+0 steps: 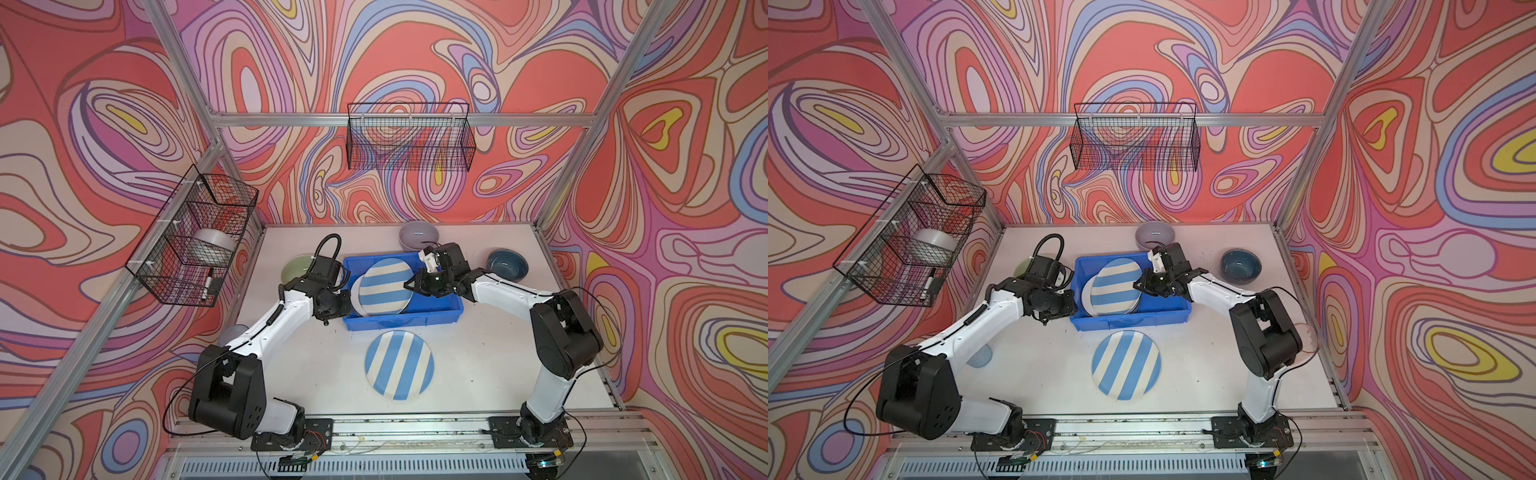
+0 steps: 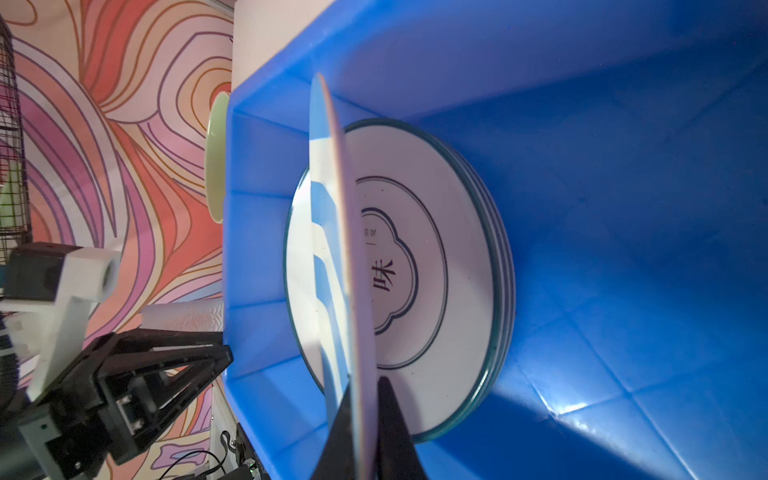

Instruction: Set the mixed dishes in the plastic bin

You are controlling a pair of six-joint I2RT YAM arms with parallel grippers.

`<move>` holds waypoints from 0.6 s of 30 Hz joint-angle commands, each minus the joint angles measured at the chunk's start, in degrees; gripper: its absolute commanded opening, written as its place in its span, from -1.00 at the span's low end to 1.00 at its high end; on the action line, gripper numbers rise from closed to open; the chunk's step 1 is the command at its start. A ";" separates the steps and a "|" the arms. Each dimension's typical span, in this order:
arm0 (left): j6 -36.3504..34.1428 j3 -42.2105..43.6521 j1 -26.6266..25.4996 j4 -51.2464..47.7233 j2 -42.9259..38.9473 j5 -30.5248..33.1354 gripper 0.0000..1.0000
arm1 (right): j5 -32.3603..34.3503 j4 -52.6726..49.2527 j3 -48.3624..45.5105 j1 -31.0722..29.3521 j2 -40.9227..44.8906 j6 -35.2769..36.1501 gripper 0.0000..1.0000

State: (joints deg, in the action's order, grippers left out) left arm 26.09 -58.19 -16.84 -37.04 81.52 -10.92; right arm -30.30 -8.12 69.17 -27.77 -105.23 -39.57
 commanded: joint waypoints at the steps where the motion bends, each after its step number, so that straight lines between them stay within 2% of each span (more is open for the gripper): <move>1: -0.77 -0.21 -0.01 1.43 0.57 -3.59 -0.45 | -0.72 2.42 0.62 -0.38 -0.89 0.19 -0.69; 5: -0.85 -0.08 -0.03 1.70 0.56 -3.82 -0.45 | 0.74 0.33 1.24 -0.75 -1.29 1.96 -0.52; 9: -0.80 -0.08 -0.03 1.96 0.66 -3.93 -0.43 | 7.87 -7.29 4.16 -2.07 -1.40 6.54 -0.34; 12: -0.77 -0.08 -0.03 2.06 0.63 -4.17 -0.40 | 12.46 -11.63 6.04 -2.80 -1.80 8.60 -0.27; 18: -0.69 0.18 -0.03 2.45 0.57 -4.38 -0.40 | 16.89 -16.19 8.62 -4.04 -3.34 10.75 -0.20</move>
State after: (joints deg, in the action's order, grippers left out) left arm 26.11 -58.19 -16.82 -36.58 81.54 -13.45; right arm -17.74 -20.29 75.92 -31.20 -107.00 -31.48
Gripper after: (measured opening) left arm 0.299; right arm 0.397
